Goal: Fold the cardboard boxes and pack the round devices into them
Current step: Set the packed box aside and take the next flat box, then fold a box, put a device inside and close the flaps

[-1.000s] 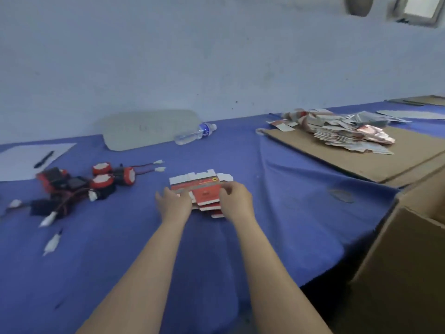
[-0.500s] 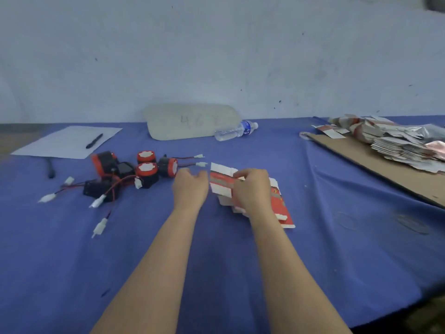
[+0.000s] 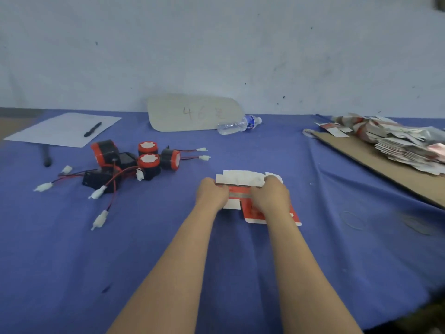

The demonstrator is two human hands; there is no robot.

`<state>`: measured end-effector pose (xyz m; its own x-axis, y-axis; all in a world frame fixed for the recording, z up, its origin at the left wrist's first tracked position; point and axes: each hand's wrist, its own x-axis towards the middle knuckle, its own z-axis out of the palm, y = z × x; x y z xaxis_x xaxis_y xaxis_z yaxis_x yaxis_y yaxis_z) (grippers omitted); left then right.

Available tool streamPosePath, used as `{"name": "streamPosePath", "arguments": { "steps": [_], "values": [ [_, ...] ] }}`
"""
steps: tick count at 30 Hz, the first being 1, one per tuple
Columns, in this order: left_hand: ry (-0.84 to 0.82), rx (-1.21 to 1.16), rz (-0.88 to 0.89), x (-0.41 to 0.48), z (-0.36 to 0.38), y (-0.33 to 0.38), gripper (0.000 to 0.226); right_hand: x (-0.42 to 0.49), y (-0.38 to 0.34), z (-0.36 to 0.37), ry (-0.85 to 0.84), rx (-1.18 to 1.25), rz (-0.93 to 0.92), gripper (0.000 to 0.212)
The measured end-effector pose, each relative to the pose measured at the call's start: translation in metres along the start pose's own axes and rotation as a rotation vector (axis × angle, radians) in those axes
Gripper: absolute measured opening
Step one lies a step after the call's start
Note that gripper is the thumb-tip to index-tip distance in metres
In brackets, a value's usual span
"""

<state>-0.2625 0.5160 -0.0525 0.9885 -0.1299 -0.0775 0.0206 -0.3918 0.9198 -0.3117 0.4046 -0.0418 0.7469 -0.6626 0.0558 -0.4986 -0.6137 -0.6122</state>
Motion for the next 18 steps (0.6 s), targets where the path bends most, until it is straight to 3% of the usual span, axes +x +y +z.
{"name": "streamPosePath", "arguments": {
  "steps": [4, 7, 10, 12, 15, 18],
  "values": [
    [0.233, -0.008, 0.075, -0.003, 0.006, 0.004, 0.024, 0.008, -0.001, -0.005, 0.032, 0.123, 0.037, 0.042],
    [0.315, -0.141, 0.137, -0.003, -0.013, 0.008, 0.023, 0.007, -0.008, -0.005, 0.066, 0.119, 0.007, 0.037],
    [0.395, -0.294, 0.218, -0.005, -0.042, 0.013, 0.017, -0.002, -0.033, 0.001, 0.008, 0.346, -0.165, 0.018],
    [0.491, -0.311, 0.283, -0.011, -0.061, 0.015, 0.012, -0.016, -0.056, 0.011, -0.031, 0.519, -0.281, 0.018],
    [0.652, -0.286, 0.303, -0.016, -0.090, 0.009, 0.027, -0.043, -0.090, 0.032, -0.096, 0.778, -0.395, 0.026],
    [0.694, -0.440, 0.288, -0.021, -0.114, -0.002, 0.037, -0.069, -0.107, 0.057, -0.121, 0.956, -0.448, 0.015]
  ]
}}
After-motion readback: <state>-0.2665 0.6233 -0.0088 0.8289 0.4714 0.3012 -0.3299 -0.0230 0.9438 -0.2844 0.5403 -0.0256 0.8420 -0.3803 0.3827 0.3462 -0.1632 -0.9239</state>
